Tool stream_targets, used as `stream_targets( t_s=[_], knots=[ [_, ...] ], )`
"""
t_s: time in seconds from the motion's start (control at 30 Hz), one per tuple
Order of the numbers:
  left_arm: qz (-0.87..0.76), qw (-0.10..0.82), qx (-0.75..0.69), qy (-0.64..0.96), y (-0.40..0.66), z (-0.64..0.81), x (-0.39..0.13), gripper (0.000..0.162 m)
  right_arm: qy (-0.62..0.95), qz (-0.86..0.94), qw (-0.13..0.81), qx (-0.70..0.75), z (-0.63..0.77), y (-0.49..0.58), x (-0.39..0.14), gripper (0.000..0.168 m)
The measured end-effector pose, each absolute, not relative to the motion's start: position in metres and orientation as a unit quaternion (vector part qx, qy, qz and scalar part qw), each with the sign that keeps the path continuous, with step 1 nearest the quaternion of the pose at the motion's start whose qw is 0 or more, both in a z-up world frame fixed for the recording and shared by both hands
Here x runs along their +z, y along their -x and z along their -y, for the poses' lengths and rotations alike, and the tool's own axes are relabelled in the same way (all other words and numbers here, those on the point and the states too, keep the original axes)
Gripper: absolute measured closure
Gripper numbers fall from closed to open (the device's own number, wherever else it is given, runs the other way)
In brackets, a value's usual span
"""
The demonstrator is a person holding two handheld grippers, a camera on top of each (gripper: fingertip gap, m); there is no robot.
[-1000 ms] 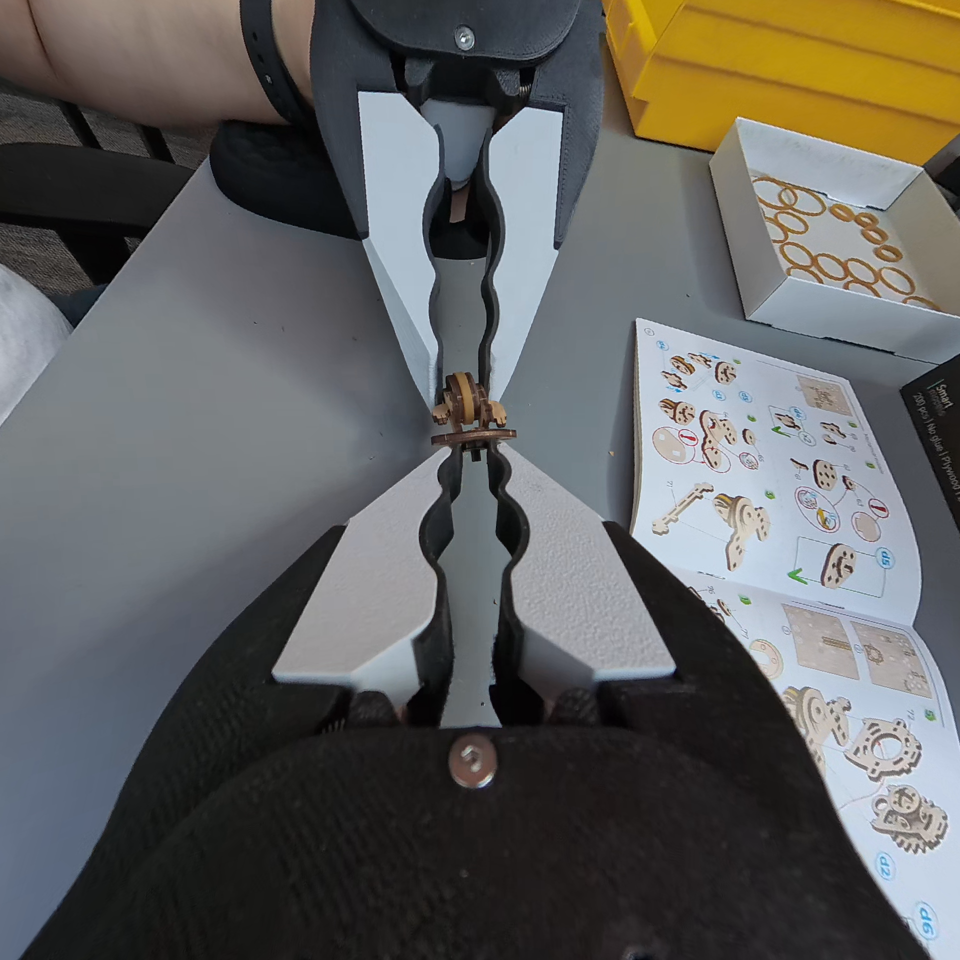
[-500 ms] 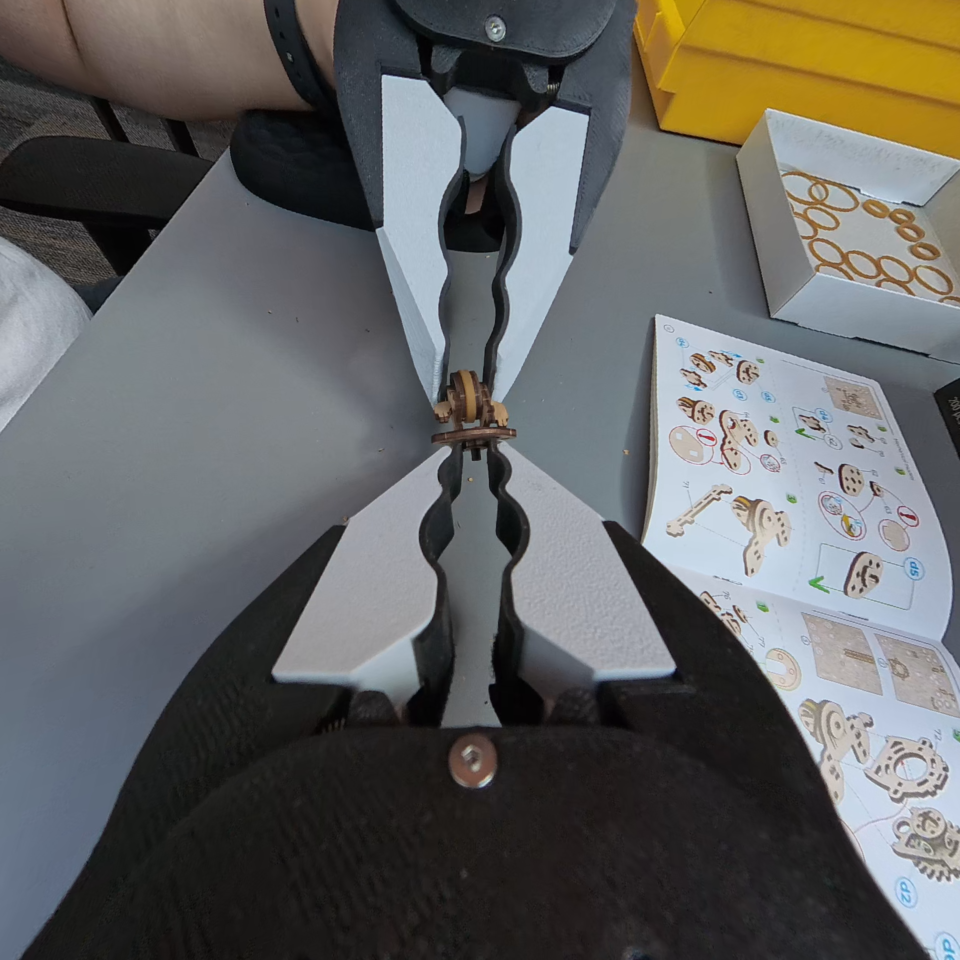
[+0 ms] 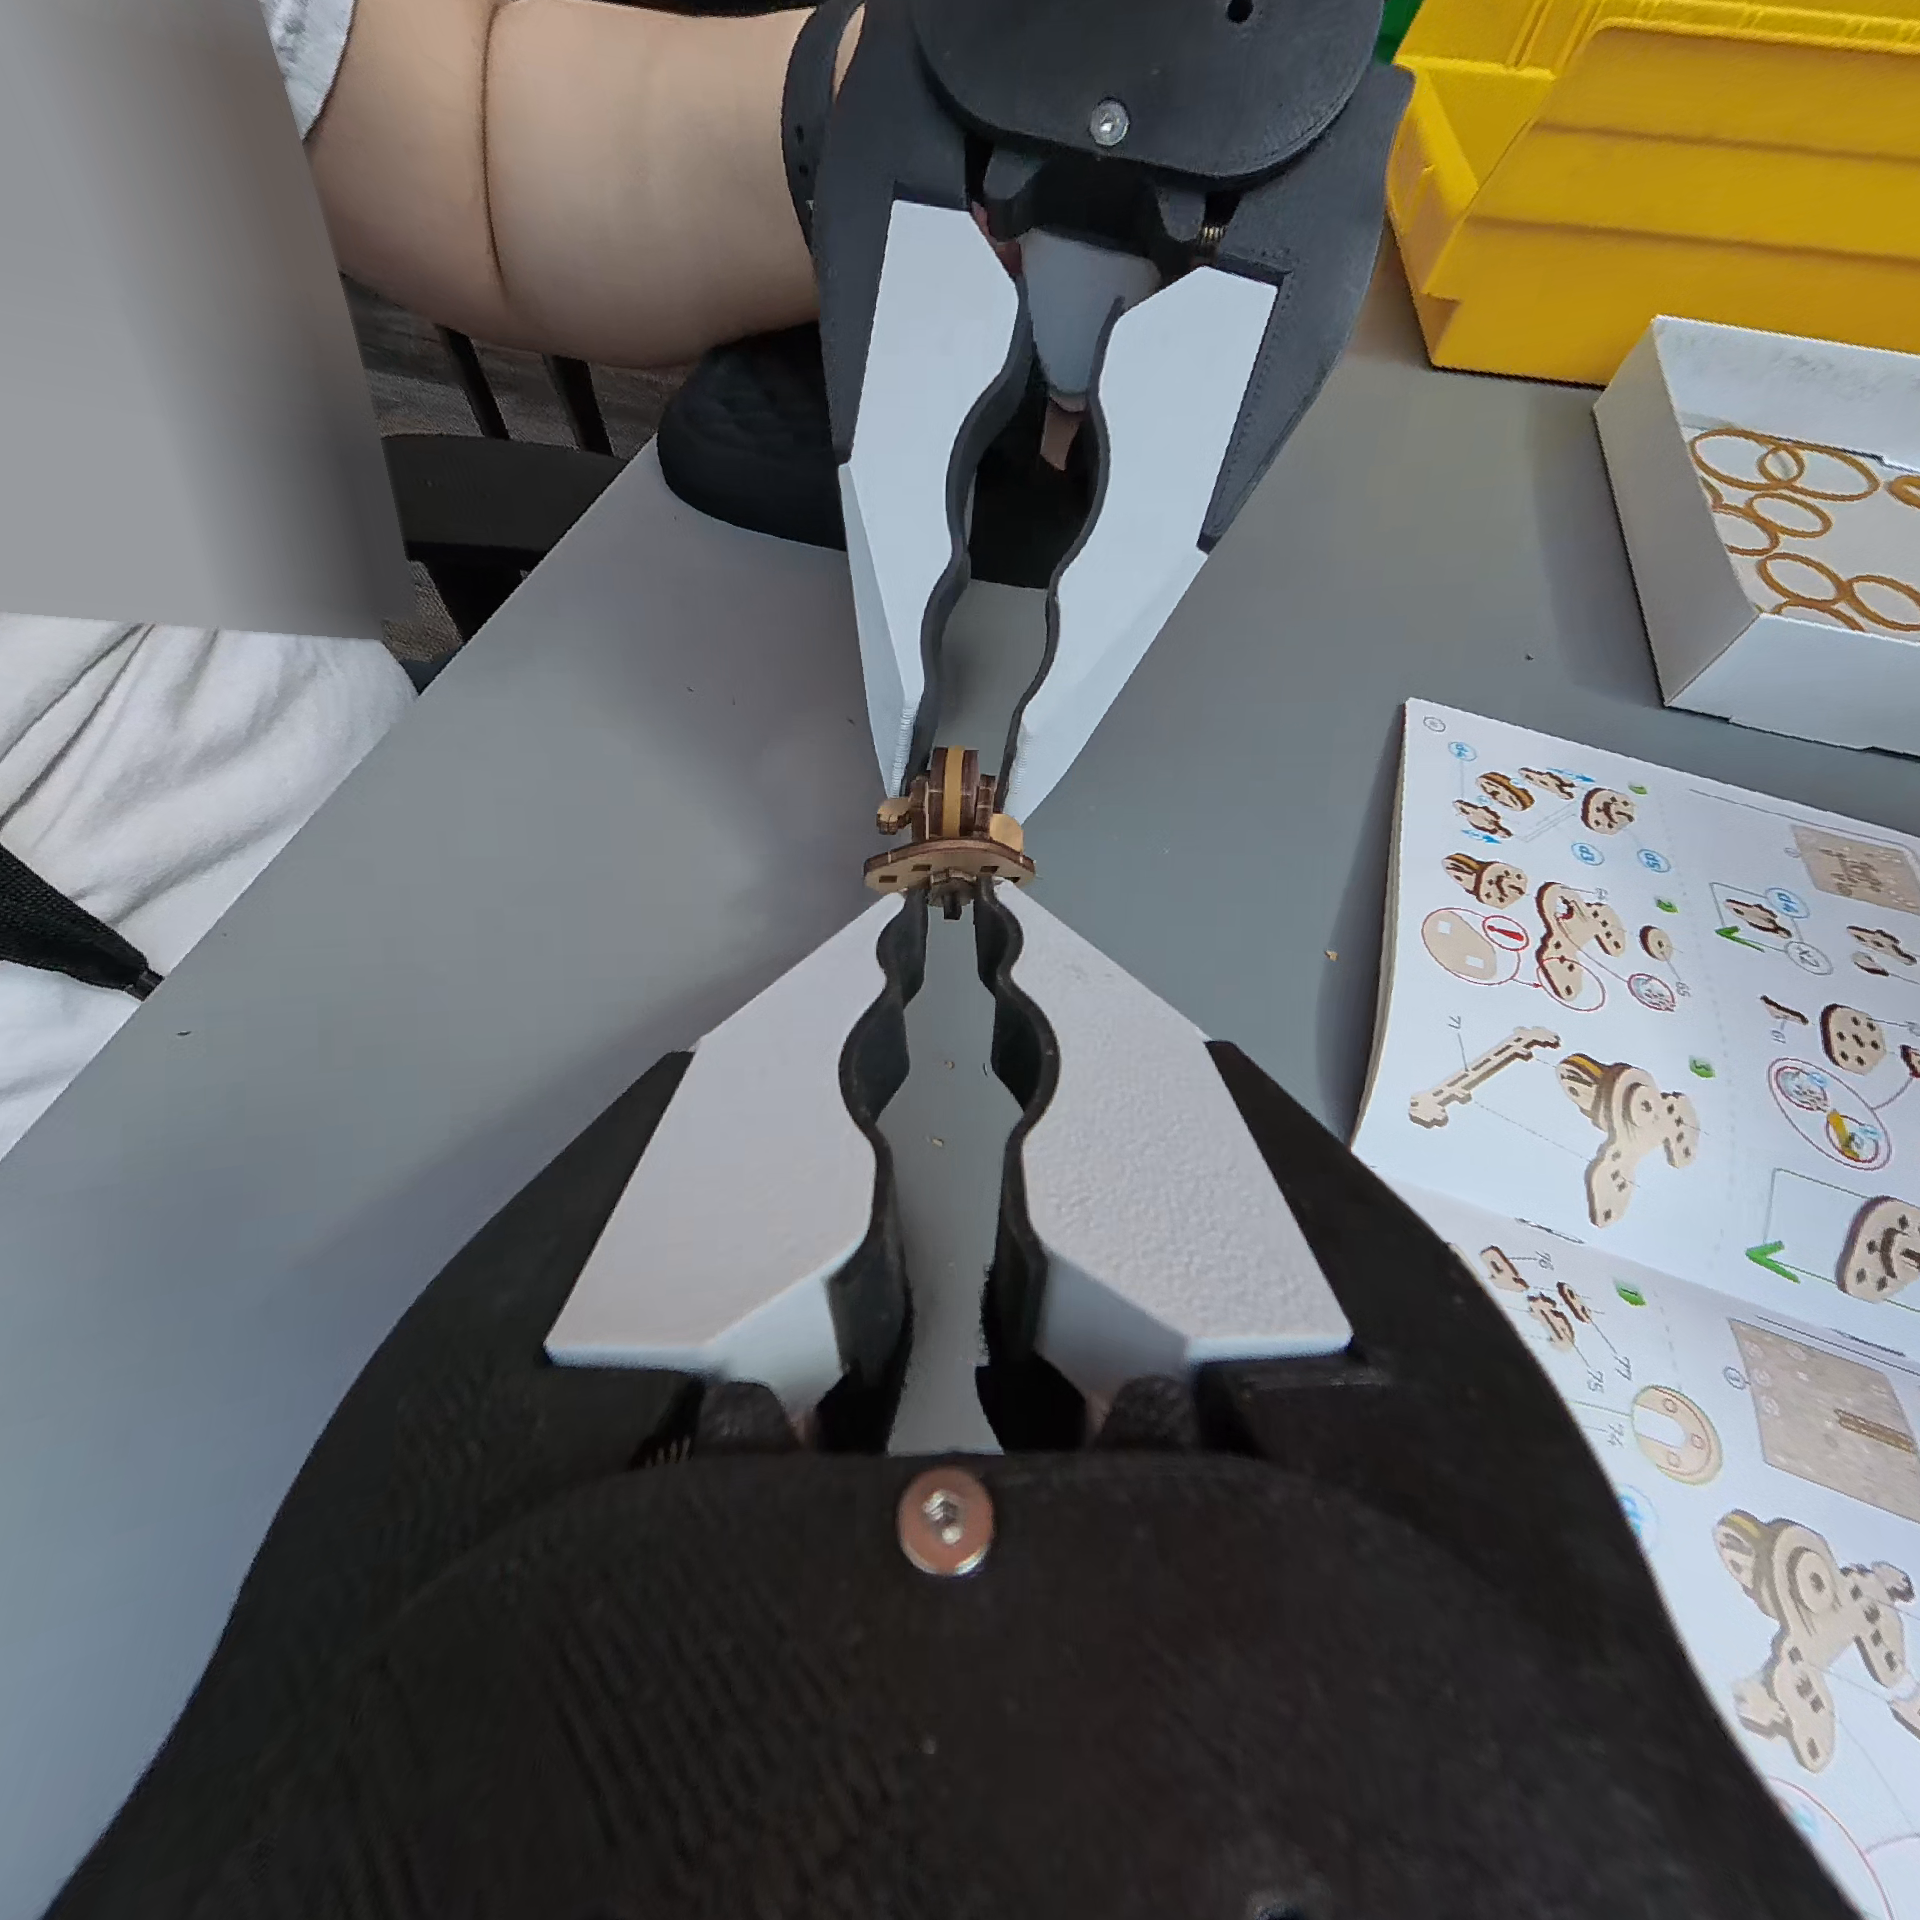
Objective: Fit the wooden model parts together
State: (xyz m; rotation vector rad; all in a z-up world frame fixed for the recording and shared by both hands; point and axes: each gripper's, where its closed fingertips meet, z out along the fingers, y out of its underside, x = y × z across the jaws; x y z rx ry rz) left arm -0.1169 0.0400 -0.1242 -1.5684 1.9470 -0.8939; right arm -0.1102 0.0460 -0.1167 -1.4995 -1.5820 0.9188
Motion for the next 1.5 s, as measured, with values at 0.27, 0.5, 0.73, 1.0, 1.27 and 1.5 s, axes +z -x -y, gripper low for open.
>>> stream_targets(
  t_s=[0.27,0.5,0.73,1.0,1.27,1.5],
  knots=[
    [-0.727,0.23,-0.3,0.573,0.116,-0.04,-0.126,0.148,0.597,0.607,0.361,0.381,-0.045,0.109,-0.118,0.159],
    [-0.724,0.241,-0.293,0.576,0.113,-0.042,-0.119,0.148,0.593,0.601,0.371,0.388,-0.048,0.106,-0.113,0.159],
    [-0.721,0.263,-0.292,0.57,0.112,-0.043,-0.114,0.148,0.591,0.586,0.372,0.411,-0.049,0.105,-0.107,0.159],
    [-0.706,0.28,-0.307,0.573,0.109,-0.043,-0.106,0.148,0.591,0.576,0.375,0.423,-0.05,0.104,-0.103,0.159],
    [-0.706,0.281,-0.298,0.577,0.11,-0.043,-0.106,0.148,0.585,0.578,0.379,0.425,-0.049,0.105,-0.101,0.16],
    [-0.703,0.292,-0.29,0.58,0.11,-0.045,-0.105,0.148,0.582,0.579,0.394,0.414,-0.051,0.105,-0.099,0.16]
  ],
)
